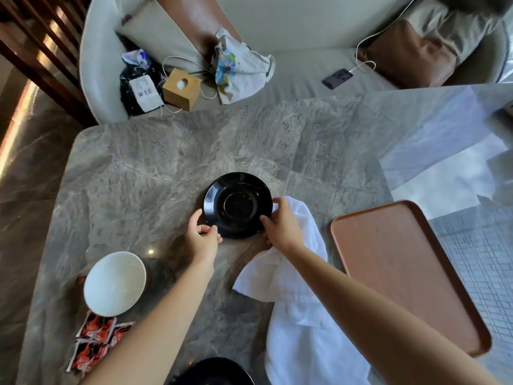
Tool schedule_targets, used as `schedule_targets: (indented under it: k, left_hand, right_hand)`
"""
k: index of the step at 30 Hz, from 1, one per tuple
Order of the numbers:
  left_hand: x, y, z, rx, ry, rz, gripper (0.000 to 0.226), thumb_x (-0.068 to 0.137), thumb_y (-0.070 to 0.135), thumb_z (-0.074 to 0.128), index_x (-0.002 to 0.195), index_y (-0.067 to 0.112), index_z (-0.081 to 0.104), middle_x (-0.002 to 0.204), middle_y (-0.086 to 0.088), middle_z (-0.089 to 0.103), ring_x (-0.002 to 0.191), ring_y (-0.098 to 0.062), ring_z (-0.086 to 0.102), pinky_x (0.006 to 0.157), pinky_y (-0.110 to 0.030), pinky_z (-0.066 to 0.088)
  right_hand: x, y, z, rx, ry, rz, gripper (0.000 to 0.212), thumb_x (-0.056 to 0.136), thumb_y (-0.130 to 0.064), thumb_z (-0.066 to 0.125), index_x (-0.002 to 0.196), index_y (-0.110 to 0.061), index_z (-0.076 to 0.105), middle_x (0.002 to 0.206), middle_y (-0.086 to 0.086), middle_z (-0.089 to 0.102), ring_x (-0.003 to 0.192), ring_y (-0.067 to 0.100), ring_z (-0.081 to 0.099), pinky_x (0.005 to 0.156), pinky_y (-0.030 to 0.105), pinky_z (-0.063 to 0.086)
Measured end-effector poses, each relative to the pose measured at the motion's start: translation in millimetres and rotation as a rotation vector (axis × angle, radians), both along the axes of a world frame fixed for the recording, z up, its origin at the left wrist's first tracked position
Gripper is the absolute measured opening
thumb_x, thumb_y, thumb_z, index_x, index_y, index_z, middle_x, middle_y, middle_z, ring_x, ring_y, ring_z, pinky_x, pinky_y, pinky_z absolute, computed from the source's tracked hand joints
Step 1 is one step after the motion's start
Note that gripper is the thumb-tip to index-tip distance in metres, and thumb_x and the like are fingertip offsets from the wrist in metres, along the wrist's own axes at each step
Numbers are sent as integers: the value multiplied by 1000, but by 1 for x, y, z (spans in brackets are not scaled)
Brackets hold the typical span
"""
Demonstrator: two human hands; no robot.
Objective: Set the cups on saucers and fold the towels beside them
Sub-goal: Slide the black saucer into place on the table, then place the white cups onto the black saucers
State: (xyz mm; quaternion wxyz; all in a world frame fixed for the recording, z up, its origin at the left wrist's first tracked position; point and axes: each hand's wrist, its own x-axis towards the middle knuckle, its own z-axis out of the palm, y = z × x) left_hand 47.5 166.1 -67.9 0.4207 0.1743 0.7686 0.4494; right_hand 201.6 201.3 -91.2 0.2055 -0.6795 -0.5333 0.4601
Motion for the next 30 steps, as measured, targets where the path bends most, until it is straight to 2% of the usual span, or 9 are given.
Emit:
schedule_targets:
  k: [3, 5, 7, 9, 10, 14, 19, 23, 30]
  left_hand:
    - [0, -17, 6, -6, -22, -33, 46, 88, -2, 51, 130, 11, 40, 80, -1, 52, 70, -15, 55, 72, -28, 52]
    - [-1, -38, 10, -45, 8, -147, 33, 88, 4, 53, 119, 12, 45, 88, -2, 57, 83, -20, 58, 82, -34, 49]
    - [-2, -63, 14, -90, 27, -337, 21, 88, 8, 55, 107, 15, 52, 93, -4, 59, 90, -21, 58, 78, -26, 47]
    - [-4, -90, 17, -155, 54, -608, 13, 87, 9, 58, 99, 14, 56, 90, -1, 59, 88, -20, 57, 70, -19, 46]
    - [-6, -104, 18, -193, 107, -761, 11, 87, 12, 59, 97, 14, 58, 90, 0, 60, 87, -20, 58, 72, -23, 47]
    - [-19, -143, 20, -258, 276, -1034, 17, 86, 17, 60, 103, 13, 59, 100, -3, 59, 91, -21, 60, 87, -34, 47]
    - [-42, -171, 11, -304, 401, -1104, 20, 83, 19, 62, 102, 13, 61, 86, 3, 57, 74, -15, 53, 82, -31, 49]
    - [-54, -180, 15, -353, 491, -1222, 16, 81, 23, 61, 96, 22, 65, 78, 11, 60, 72, -12, 56, 83, -33, 52]
    - [-50, -189, 21, -395, 569, -1306, 19, 80, 15, 57, 80, 31, 67, 74, 11, 66, 81, -12, 59, 90, -31, 47]
  right_hand:
    - [-1, -5, 10, -43, 104, -60, 59, 90, -19, 54, 140, -14, 22, 75, 3, 61, 69, 22, 63, 73, 49, 57]
    - [-2, -18, 21, 7, 151, -82, 59, 89, -15, 54, 140, -12, 24, 93, 4, 57, 70, 16, 59, 73, 46, 57]
    - [-3, -39, 33, 133, 132, -81, 54, 89, -14, 54, 138, -11, 30, 118, 3, 45, 78, 8, 56, 79, 34, 55]
    - [-2, -65, 46, 291, 112, -47, 40, 89, -13, 53, 128, -13, 42, 117, 0, 46, 79, 0, 55, 74, 14, 47]
    - [-1, -81, 52, 336, 124, -7, 31, 89, -10, 53, 120, -14, 49, 110, -1, 53, 78, 0, 56, 70, 11, 45]
    - [5, -153, 57, 147, 103, 331, 19, 86, -10, 52, 100, -17, 61, 86, 4, 66, 72, 16, 61, 72, 34, 52]
    - [8, -216, 35, -13, -150, 756, 19, 84, -24, 55, 102, -17, 53, 102, 7, 60, 94, 28, 59, 78, 37, 44]
    - [11, -232, 24, -11, -321, 847, 35, 86, -31, 54, 118, -24, 42, 117, 3, 58, 106, 29, 58, 77, 39, 47]
    - [17, -237, 18, 25, -329, 823, 36, 86, -28, 50, 121, -27, 44, 120, 2, 59, 106, 29, 58, 77, 41, 48]
